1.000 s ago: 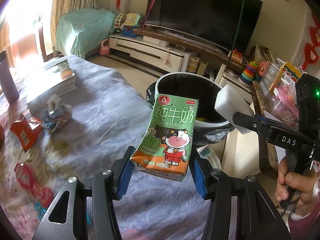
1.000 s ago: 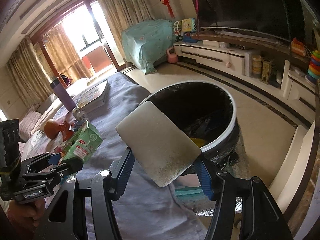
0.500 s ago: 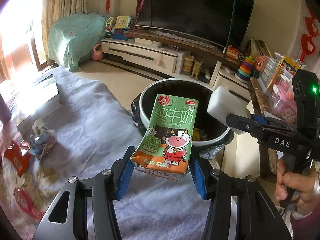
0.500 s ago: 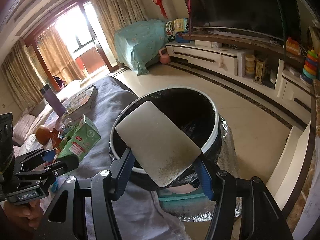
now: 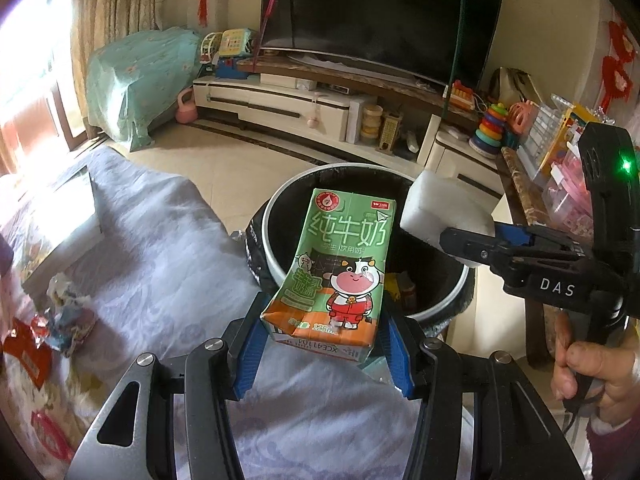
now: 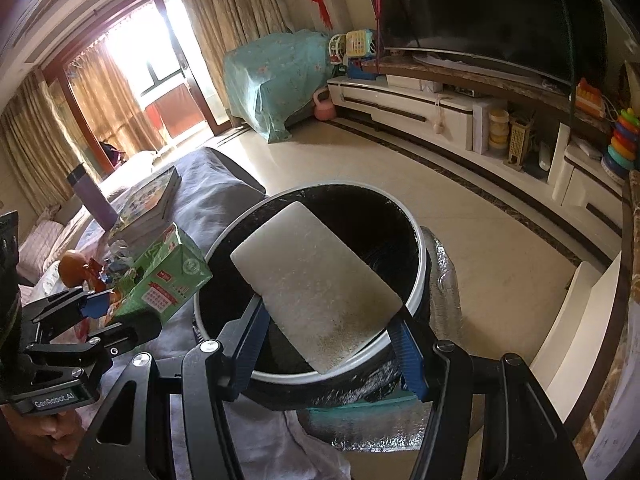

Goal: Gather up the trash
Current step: 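Carry both items over the trash bin and open both tools to drop them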

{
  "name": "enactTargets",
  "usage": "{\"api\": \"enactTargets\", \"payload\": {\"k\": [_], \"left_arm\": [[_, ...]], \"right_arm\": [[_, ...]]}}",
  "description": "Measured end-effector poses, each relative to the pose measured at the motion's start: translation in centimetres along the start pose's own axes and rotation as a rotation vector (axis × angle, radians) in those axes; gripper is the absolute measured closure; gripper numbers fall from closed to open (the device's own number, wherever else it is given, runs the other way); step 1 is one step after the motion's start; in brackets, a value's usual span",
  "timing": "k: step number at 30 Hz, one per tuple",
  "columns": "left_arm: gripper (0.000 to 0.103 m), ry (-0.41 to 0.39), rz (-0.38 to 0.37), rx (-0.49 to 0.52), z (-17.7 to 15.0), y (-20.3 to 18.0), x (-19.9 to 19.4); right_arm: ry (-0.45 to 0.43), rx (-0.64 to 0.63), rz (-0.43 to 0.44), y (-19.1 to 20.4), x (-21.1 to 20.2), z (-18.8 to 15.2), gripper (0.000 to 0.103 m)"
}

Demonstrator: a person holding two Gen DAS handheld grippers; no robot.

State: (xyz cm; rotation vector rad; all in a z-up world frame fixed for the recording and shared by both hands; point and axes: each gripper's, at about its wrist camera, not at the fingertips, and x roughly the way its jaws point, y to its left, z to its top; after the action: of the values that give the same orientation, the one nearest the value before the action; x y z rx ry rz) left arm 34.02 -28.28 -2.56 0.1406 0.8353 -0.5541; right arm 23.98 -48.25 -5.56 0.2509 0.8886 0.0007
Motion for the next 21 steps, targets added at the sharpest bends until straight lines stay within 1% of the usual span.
{"api": "enactTargets", "payload": {"k": [13, 21], "left_arm": [[0.052, 0.028, 0.0, 0.0, 1.8, -0.3, 2.3], [0.052, 0.03, 0.004, 0.005, 2.2, -0.4, 2.9]], "right_arm": [[0.033, -0.011, -0.013, -0.5, 1.4, 1.3, 0.042], [0.046, -0.01, -0.013, -0.8, 1.9, 1.8, 0.042]]}}
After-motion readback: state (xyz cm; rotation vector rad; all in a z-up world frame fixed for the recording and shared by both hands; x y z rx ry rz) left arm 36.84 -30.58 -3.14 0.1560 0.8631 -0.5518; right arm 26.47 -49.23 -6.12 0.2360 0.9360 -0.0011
